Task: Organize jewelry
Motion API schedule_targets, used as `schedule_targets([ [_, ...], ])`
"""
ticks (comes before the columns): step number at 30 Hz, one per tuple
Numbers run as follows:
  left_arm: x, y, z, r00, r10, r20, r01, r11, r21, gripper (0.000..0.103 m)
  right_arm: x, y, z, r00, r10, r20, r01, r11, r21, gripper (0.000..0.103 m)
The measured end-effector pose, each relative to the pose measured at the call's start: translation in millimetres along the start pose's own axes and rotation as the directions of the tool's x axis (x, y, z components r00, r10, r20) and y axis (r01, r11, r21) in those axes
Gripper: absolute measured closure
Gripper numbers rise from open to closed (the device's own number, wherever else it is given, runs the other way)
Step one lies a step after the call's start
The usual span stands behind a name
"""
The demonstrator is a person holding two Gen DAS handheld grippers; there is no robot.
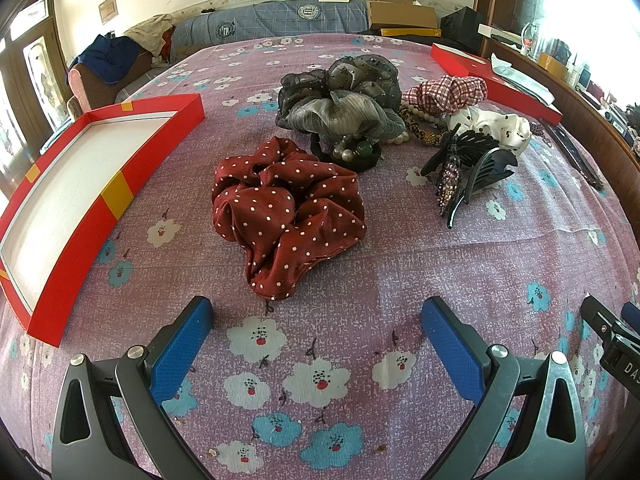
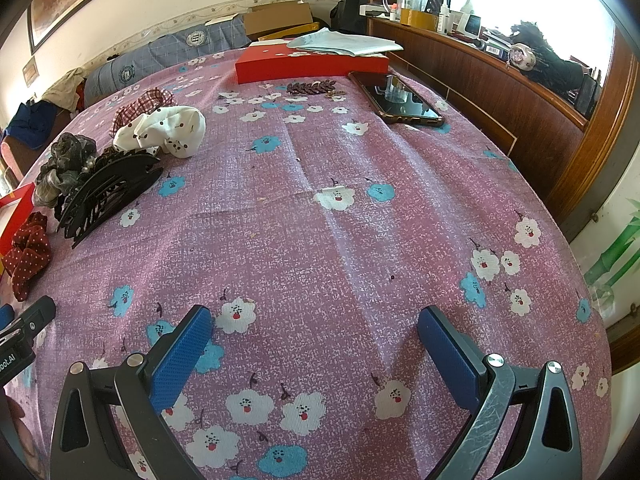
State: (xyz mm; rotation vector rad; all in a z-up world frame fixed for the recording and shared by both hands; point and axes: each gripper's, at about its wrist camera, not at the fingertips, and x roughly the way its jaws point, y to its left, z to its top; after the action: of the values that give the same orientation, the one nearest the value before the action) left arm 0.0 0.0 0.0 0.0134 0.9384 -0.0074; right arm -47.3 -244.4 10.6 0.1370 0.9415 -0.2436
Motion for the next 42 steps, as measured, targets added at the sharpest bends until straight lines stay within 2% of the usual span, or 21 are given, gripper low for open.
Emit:
schedule_targets([
  [3, -0.1, 0.1, 0.7, 1.000, -0.005, -0.014, 0.005, 1.000, 0.012, 0.000, 0.0, 0.0, 0.0, 1.000, 0.000, 0.000, 0.000, 1.000, 0.000, 0.000],
  [7, -5.1, 7.3, 4.6, 0.991, 0.003, -0.135, 0.002, 0.999, 0.032, 0.000, -0.3, -0.1, 0.1, 1.000, 0.003, -0.005, -0.003, 1.000, -0.005, 0.000],
  [8, -11.0, 8.9, 5.7, 0.991, -0.011, -0.136, 0.016, 0.999, 0.031, 0.000, -0.5, 0.3, 0.4, 1.000, 0.004, -0.011, -0.004, 1.000, -0.010, 0.000],
  [15, -85.1, 47.0, 9.9, 0.995, -0.061, -0.076, 0.053, 0.994, -0.100, 0.000, 1.5, -1.1, 4.6, 0.999, 0.011, -0.039, -0.012, 1.000, -0.018, 0.000],
  [20, -128.6, 55.9, -4.8, 1.000, -0.023, 0.002, 0.023, 0.997, -0.069, 0.000, -4.2, -3.5, 6.1, 0.993, -0.035, -0.111, 0.037, 0.999, 0.020, 0.004],
  [23, -135.2, 54.2, -7.8, 1.000, -0.011, 0.008, 0.011, 0.999, -0.042, 0.000, -29.6, -4.9, 4.4, 0.997, -0.041, -0.064, 0.045, 0.997, 0.066, 0.004],
  [27, -134.8, 50.5, -7.7, 0.999, 0.019, -0.026, -0.019, 1.000, -0.009, 0.000, -62.6, -1.9, 2.8, 0.998, -0.053, -0.016, 0.055, 0.992, 0.111, 0.004],
  [29, -137.6, 49.6, -8.7, 1.000, -0.002, -0.029, 0.002, 1.000, -0.002, 0.000, -71.7, -0.6, 0.8, 0.999, -0.032, -0.028, 0.035, 0.988, 0.147, 0.004],
  [31, -144.8, 49.0, -8.3, 0.999, -0.044, -0.001, 0.044, 0.999, 0.004, 0.000, -75.1, 1.1, -2.4, 0.998, -0.021, -0.052, 0.030, 0.985, 0.169, 0.004],
  [33, -150.8, 47.7, -7.6, 0.996, -0.085, 0.031, 0.084, 0.996, 0.017, 0.000, -79.7, 2.1, -10.3, 0.998, -0.030, -0.064, 0.041, 0.982, 0.184, 0.004],
  [36, -152.7, 41.5, -6.7, 0.990, -0.138, 0.034, 0.136, 0.990, 0.037, 0.000, -88.6, 2.7, -26.9, 0.997, -0.046, -0.066, 0.059, 0.974, 0.217, 0.004],
  [39, -161.8, 36.2, -2.9, 0.984, -0.161, 0.081, 0.157, 0.986, 0.059, 0.000, -91.0, 3.0, -43.5, 0.995, -0.033, -0.098, 0.055, 0.972, 0.229, 0.005],
  [42, -172.5, 30.0, 3.8, 0.977, -0.155, 0.144, 0.143, 0.986, 0.091, 0.000, -92.9, 3.4, -56.5, 0.992, -0.037, -0.119, 0.063, 0.973, 0.220, 0.006],
])
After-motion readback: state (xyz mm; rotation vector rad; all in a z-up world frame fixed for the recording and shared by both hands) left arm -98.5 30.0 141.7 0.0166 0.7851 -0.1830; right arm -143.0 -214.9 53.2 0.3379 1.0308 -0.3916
